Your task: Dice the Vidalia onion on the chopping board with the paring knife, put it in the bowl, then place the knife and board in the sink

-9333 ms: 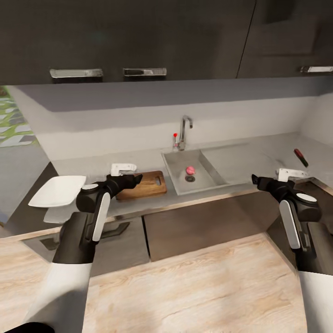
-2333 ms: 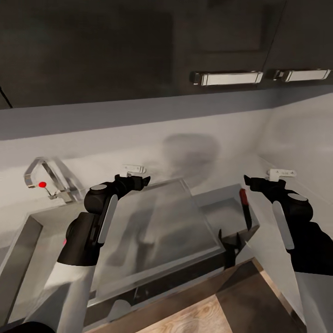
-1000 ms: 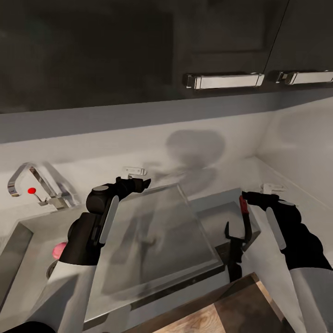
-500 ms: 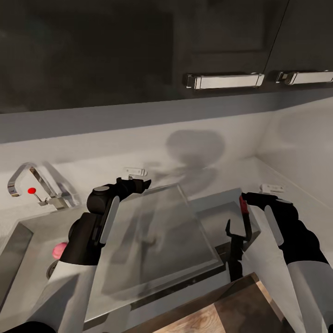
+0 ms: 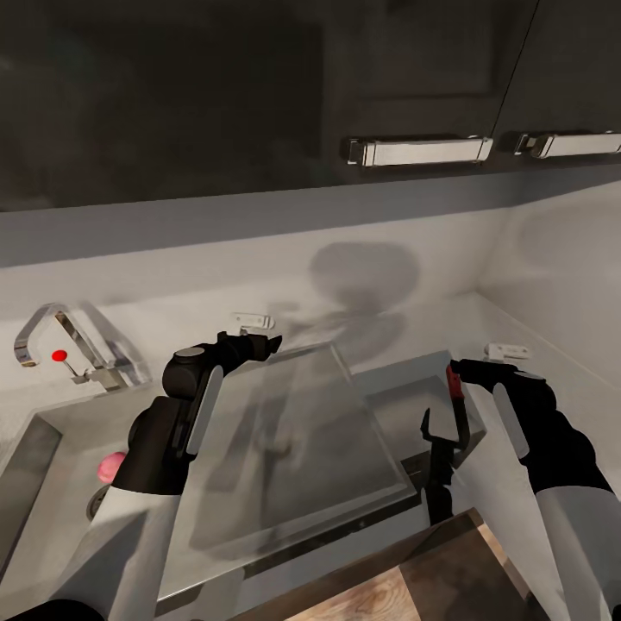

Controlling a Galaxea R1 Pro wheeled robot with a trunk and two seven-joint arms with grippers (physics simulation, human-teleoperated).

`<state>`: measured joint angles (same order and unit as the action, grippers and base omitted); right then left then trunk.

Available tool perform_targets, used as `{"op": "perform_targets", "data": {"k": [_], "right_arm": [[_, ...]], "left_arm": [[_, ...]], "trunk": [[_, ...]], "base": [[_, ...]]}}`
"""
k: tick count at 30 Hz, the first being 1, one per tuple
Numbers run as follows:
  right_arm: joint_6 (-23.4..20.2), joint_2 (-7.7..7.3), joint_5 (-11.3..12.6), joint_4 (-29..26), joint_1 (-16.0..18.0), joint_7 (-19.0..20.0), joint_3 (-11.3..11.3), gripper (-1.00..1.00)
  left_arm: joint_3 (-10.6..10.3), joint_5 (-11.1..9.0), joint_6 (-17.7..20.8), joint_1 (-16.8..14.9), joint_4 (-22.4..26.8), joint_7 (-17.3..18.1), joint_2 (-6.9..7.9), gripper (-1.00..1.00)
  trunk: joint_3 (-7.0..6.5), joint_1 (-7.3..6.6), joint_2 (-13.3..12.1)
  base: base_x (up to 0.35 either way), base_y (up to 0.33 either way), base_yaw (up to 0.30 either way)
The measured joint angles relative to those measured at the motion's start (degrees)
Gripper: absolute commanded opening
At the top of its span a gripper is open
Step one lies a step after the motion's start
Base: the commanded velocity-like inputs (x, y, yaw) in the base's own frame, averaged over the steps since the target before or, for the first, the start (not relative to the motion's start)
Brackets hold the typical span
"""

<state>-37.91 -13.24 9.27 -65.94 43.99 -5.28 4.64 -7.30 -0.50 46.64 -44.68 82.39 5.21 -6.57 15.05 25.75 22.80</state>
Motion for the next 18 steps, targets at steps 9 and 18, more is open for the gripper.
{"op": "perform_targets", "data": {"k": [9, 18], "right_arm": [[0.00, 0.04, 0.02, 0.68, 0.00, 0.00, 0.08, 1.00], [0.08, 0.39, 0.06, 3.84, 0.40, 0.05, 0.01, 1.00]], "left_arm": [[0.04, 0.00, 0.00, 0.00, 0.00, 0.00, 0.00, 1.00], [0.01, 0.00, 0.00, 0.00, 0.00, 0.00, 0.00, 1.00]], "trunk": [[0.00, 0.00, 0.00], [0.00, 0.00, 0.00]], "base": [[0.000, 0.000, 0.000], [0.000, 0.000, 0.000]]}}
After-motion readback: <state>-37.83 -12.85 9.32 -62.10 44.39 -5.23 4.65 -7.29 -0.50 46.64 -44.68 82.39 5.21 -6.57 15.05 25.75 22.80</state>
